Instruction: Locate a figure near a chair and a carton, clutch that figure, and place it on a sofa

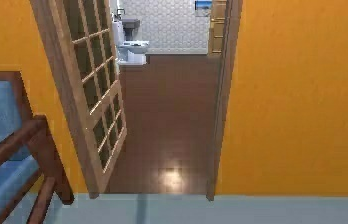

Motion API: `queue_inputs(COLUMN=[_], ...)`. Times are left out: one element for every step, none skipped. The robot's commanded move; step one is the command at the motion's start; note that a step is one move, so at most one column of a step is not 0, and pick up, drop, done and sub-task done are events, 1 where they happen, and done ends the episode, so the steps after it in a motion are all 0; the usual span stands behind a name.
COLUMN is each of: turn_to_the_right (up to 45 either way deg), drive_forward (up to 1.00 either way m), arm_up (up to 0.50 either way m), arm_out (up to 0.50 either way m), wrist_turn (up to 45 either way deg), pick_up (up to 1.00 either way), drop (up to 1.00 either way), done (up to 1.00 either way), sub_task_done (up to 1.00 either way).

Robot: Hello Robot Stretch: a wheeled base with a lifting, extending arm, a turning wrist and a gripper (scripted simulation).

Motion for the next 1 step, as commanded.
queue_inputs(turn_to_the_right=[45.0], drive_forward=[0.0], arm_up=[0.0], arm_out=[0.0], wrist_turn=[0.0], pick_up=[0.0], drop=[0.0], done=[0.0], sub_task_done=[0.0])
